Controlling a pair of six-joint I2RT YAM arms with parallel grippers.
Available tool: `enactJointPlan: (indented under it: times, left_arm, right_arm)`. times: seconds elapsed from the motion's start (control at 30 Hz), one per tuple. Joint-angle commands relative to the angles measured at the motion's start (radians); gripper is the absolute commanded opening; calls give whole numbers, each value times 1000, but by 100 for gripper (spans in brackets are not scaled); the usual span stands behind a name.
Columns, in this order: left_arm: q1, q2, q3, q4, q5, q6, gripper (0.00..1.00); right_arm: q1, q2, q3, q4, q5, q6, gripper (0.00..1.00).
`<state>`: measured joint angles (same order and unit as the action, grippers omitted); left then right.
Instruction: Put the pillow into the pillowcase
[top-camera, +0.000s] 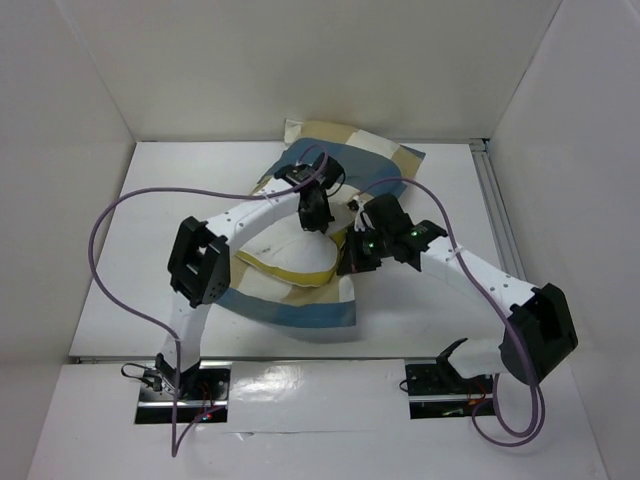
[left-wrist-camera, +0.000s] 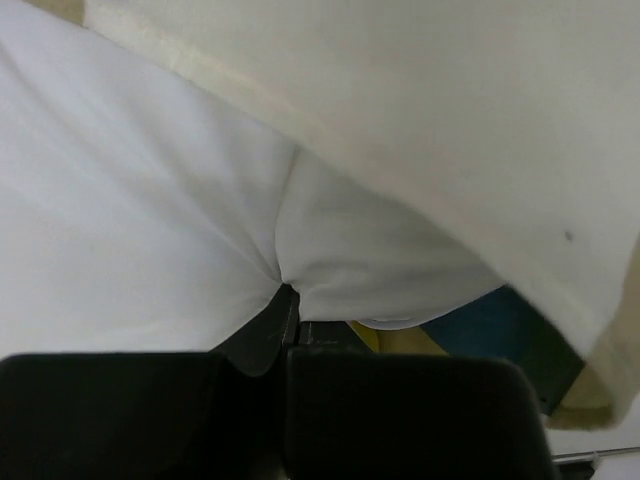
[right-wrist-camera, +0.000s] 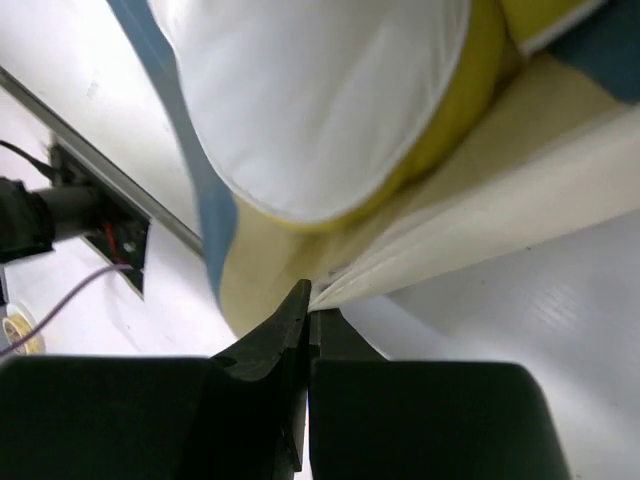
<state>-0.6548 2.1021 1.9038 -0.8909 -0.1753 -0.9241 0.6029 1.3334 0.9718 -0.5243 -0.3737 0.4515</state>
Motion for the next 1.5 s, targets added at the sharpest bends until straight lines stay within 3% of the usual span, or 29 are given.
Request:
enactJointPlan:
  times: [0.0,0.17,0.23,0.3,0.33,0.4,0.5,0.67,0.8,0.97,1.1,1.13,1.17,1.2,1.27,1.37,1.47]
  left_arm:
    - [14,-135,75,185,-95,-48,0]
    - [76,-251,127,196,-130,11,0]
    - [98,-261,220,175,-142,30,0]
    - [98,-261,332,130,-156,30,0]
    - [98,-261,353,130,-167,18,0]
    - [87,-306,353,153,-176,-2,0]
    - [63,-317,314,208,-190,-2,0]
    - [-40,-134,314,208,-206,-85,0]
    - [-133,17,339,218,-239,-105,0]
    - [-215,56,286,218,-259,-96,0]
    - [-224,7,223,245,-234,10,0]
    - [-224,-7,207,245,-221,30,6]
    - [-224,-39,171,233,-204,69,18]
    - [-224,-59,152,218,-187,89,40]
    - [-224,-118,94,190,-132,151,63]
    - [-224,-171,38,90,-63,223,83]
    - [-215,-269,-98,47,-26,272,85]
  right_arm:
    - [26,-22,137,-23,-50,-28,0]
    - [15,191,471,-3,-4,-155,0]
    - [15,313,709,-49,-4,-174,0]
    - [24,322,873,-121,-24,-192,0]
    - [35,322,874,-121,-24,-192,0]
    - [60,187,797,-42,-24,-150,0]
    - [74,-38,537,45,-70,-71,0]
    - [83,-296,11,58,-73,82,0]
    - [83,-368,-223,87,-71,150,0]
    - [83,-390,-210,29,10,161,0]
    - [83,-408,-134,-57,123,147,0]
    - [83,-425,-134,-83,139,147,7]
    - [83,-434,-121,-97,156,147,43]
    - [83,-444,-102,-109,194,147,59]
    - [83,-456,-78,-146,235,147,81]
    - [83,-435,-24,-196,305,135,86]
    - [83,-376,37,-243,360,107,91]
